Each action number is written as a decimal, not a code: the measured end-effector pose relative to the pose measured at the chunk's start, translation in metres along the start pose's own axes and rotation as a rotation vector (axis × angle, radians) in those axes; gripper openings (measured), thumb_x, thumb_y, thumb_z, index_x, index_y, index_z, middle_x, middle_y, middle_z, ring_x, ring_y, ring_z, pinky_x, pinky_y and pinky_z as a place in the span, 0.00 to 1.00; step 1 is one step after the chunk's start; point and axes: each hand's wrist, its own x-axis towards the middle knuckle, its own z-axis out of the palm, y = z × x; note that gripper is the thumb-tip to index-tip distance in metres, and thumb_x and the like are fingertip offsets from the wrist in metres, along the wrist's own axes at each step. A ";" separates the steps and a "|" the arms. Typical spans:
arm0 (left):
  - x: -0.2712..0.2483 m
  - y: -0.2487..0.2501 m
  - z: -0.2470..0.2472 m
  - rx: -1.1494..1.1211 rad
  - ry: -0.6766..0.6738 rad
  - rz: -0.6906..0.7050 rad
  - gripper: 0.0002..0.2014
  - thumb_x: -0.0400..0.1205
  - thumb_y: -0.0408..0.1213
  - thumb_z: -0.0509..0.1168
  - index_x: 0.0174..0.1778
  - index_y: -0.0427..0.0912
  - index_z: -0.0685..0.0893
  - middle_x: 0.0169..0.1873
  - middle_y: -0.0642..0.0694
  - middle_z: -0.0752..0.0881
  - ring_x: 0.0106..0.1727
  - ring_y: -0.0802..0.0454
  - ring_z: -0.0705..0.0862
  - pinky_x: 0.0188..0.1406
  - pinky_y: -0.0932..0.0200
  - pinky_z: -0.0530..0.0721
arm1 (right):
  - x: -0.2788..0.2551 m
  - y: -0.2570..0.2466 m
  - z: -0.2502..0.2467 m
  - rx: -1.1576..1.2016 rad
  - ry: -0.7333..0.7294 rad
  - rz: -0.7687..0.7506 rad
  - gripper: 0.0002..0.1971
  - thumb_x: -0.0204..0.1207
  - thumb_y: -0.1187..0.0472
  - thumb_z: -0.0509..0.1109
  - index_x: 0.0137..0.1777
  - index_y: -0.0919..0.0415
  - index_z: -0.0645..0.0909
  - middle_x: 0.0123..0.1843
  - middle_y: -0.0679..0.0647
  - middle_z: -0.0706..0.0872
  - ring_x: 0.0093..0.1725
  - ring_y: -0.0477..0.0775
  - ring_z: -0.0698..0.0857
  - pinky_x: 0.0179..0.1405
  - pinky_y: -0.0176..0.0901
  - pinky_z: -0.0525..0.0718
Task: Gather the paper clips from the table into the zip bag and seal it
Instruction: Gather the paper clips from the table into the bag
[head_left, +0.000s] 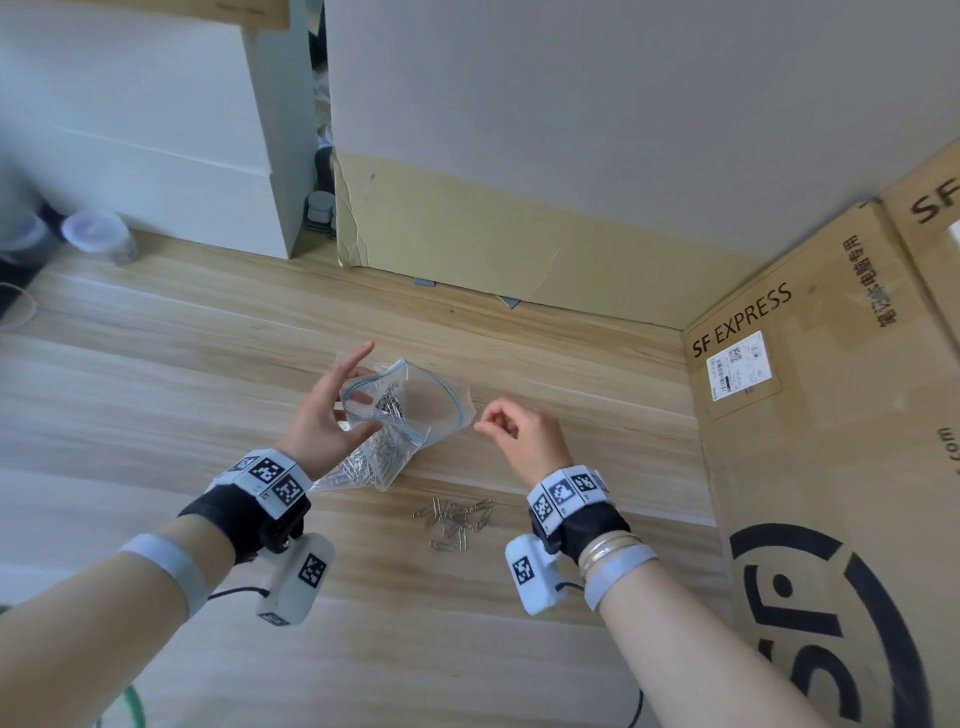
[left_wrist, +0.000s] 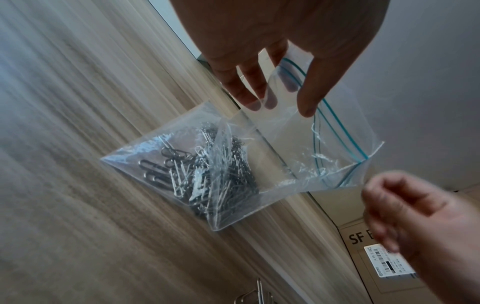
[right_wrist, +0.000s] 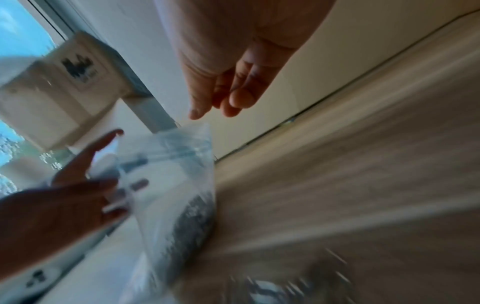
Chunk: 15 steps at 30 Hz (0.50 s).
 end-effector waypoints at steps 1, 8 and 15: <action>0.000 0.000 0.000 0.001 0.001 0.001 0.48 0.70 0.26 0.73 0.63 0.85 0.56 0.55 0.64 0.74 0.48 0.70 0.81 0.47 0.60 0.83 | -0.008 0.003 0.002 -0.006 -0.097 0.024 0.04 0.69 0.61 0.75 0.40 0.61 0.85 0.35 0.50 0.83 0.33 0.45 0.78 0.38 0.36 0.77; -0.001 -0.001 0.001 -0.003 -0.002 -0.010 0.47 0.70 0.27 0.72 0.64 0.83 0.57 0.56 0.64 0.74 0.48 0.68 0.82 0.50 0.55 0.84 | -0.034 0.008 0.056 -0.228 -0.709 -0.214 0.16 0.64 0.54 0.77 0.53 0.50 0.86 0.62 0.49 0.83 0.62 0.57 0.75 0.60 0.49 0.72; -0.004 -0.003 0.000 -0.005 0.006 -0.022 0.46 0.70 0.28 0.72 0.65 0.81 0.58 0.56 0.63 0.75 0.48 0.66 0.82 0.53 0.49 0.84 | -0.036 0.020 0.056 -0.277 -0.768 -0.343 0.06 0.69 0.60 0.74 0.45 0.57 0.87 0.56 0.50 0.87 0.60 0.56 0.78 0.51 0.46 0.78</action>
